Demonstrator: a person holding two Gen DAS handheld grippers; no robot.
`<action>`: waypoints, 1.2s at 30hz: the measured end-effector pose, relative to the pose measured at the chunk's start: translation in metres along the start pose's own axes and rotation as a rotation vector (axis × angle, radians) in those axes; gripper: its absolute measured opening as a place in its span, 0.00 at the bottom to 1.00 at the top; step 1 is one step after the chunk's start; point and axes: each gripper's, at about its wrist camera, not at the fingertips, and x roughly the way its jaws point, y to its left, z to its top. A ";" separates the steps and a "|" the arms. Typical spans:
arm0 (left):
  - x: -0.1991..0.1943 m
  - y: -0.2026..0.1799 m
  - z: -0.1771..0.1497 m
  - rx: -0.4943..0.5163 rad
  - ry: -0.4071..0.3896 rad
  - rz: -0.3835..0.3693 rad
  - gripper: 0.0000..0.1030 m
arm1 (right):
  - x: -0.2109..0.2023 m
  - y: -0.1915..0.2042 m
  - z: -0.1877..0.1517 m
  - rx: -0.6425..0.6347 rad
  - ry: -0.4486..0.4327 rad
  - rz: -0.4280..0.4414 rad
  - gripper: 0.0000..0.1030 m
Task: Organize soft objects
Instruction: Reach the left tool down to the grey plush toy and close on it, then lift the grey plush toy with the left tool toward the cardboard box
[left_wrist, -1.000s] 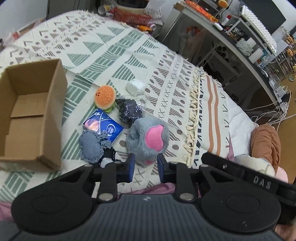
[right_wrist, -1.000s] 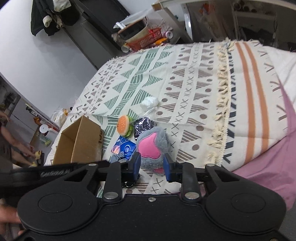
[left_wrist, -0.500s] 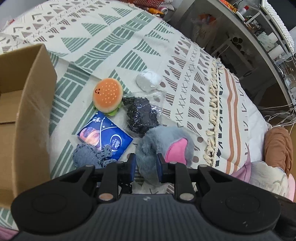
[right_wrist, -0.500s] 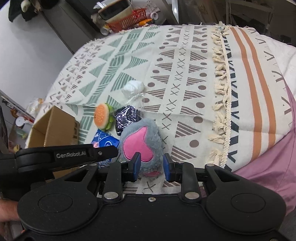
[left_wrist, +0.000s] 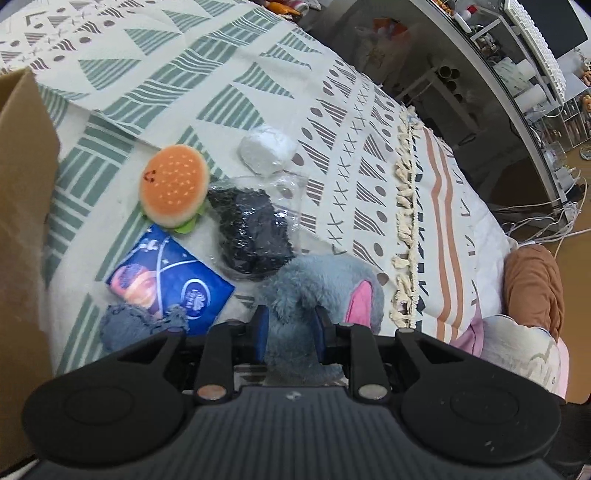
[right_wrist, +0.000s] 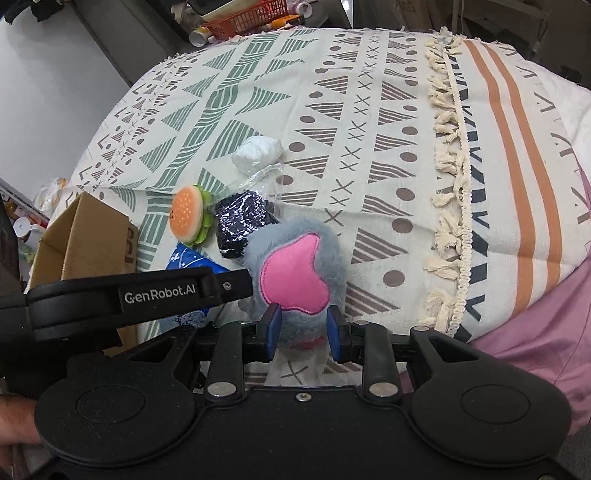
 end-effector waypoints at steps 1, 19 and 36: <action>0.001 0.000 0.000 0.002 -0.001 -0.004 0.22 | 0.001 0.000 0.001 0.001 -0.002 0.000 0.27; 0.008 -0.006 -0.001 0.014 -0.008 -0.045 0.25 | 0.011 -0.005 0.003 -0.012 -0.001 -0.001 0.33; 0.026 -0.006 -0.003 -0.046 -0.021 -0.099 0.25 | 0.000 -0.027 0.007 0.038 -0.036 -0.027 0.27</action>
